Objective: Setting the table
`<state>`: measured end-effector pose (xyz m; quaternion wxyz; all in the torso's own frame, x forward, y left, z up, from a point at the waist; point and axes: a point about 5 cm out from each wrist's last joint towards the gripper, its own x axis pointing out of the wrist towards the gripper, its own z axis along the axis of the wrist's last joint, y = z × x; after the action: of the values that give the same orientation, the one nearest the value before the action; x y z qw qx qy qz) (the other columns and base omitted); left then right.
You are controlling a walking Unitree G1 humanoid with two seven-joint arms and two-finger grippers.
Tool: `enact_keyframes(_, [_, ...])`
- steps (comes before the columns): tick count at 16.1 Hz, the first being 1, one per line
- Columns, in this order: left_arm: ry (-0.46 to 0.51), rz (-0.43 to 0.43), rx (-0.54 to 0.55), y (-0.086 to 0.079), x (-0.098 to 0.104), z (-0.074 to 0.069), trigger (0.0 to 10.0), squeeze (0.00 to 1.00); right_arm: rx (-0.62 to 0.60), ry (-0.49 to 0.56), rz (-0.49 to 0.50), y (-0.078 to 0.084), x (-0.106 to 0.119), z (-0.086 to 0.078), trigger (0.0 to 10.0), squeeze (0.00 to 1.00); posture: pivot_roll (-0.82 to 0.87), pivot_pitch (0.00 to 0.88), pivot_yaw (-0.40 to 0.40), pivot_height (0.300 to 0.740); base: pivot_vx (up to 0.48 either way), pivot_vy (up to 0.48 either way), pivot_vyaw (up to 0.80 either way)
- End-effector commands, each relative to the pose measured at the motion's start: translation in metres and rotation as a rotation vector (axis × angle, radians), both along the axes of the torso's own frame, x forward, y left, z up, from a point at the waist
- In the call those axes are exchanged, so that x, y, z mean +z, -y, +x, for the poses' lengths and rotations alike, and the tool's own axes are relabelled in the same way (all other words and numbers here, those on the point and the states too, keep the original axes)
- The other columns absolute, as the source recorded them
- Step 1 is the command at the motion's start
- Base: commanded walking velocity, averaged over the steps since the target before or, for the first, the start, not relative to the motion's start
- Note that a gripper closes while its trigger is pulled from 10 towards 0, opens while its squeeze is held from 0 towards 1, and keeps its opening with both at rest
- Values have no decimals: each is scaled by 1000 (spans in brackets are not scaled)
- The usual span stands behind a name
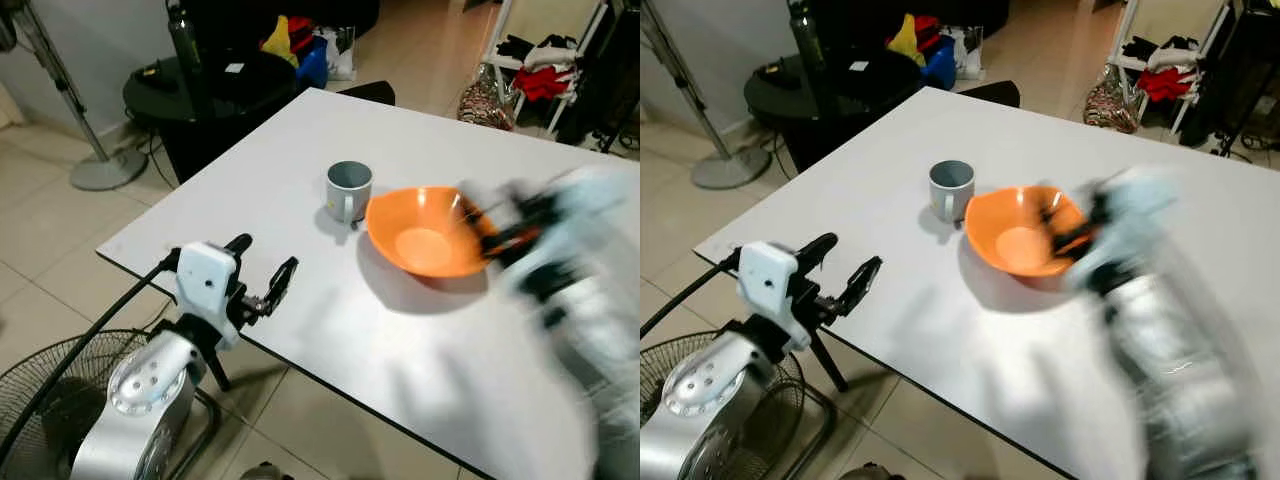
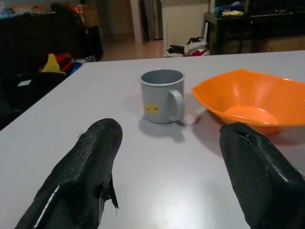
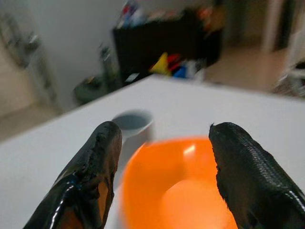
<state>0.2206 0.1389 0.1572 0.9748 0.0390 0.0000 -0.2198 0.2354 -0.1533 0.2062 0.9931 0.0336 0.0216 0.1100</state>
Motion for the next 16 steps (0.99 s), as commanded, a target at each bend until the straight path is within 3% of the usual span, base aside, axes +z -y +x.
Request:
enact_keyframes(1, [16, 14, 19, 0, 4, -2, 10000, 0, 0, 2, -10, -4, -5, -3, 10000, 0, 94, 0, 42, 740, 0, -240, 0])
enact_keyframes(5, [5, 60, 77, -5, 1, -1, 10000, 0, -15, 12, -48, -7, -20, -10, 10000, 0, 99, 0, 50, 740, 0, -122, 0])
enact_keyframes(7, [25, 79, 94, -7, 3, 3, 10000, 0, -19, 38, -129, -6, -25, -13, 10000, 0, 95, 0, 65, 740, 0, 0, 800])
enact_keyframes(9, [31, 86, 152, -11, 3, 5, 10000, 0, 13, 31, -120, -7, -29, -17, 10000, 0, 98, 0, 65, 740, 0, 0, 800])
enact_keyframes(16, [19, 133, 189, -10, -2, 8, 10000, 0, 21, 69, -141, -10, -31, -13, 10000, 0, 130, 0, 43, 740, 0, 0, 800])
